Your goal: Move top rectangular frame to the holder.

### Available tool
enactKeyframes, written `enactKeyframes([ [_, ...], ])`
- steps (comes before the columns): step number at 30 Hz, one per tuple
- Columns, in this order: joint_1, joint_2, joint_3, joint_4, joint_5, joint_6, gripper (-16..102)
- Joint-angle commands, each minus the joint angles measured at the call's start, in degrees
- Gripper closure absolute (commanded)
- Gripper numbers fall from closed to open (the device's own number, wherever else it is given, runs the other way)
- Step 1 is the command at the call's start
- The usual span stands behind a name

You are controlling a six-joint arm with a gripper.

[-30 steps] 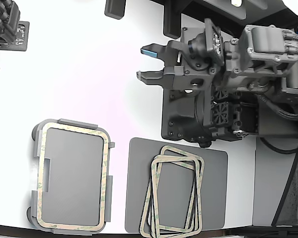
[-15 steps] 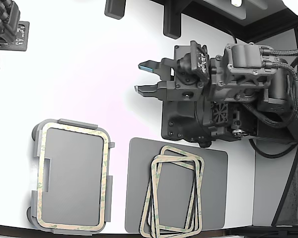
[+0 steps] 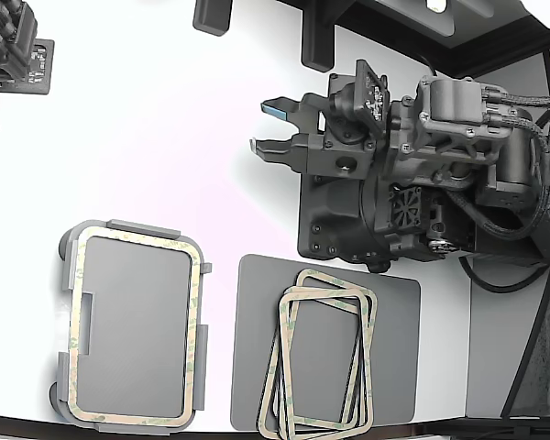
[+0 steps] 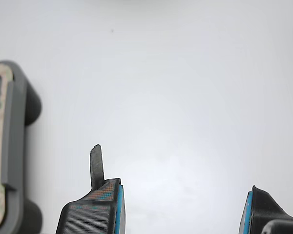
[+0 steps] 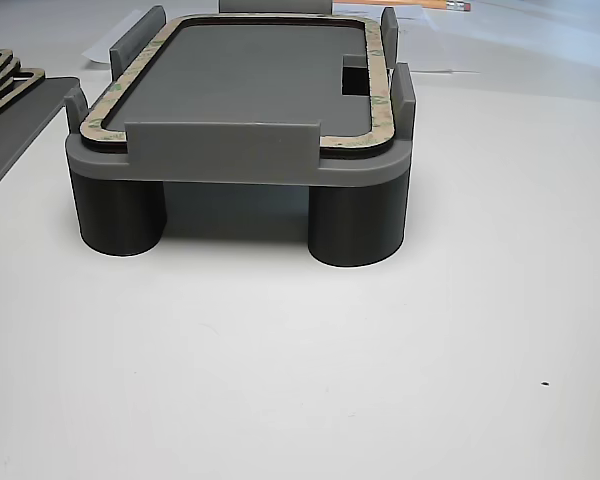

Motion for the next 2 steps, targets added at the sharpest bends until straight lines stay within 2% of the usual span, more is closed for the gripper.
enactKeyframes([
  [1,-0.79,1.32,-1.23,-0.26,0.09,-0.09,-14],
  [2,-0.79,1.32,-1.23,-0.26,0.09,-0.09,-14],
])
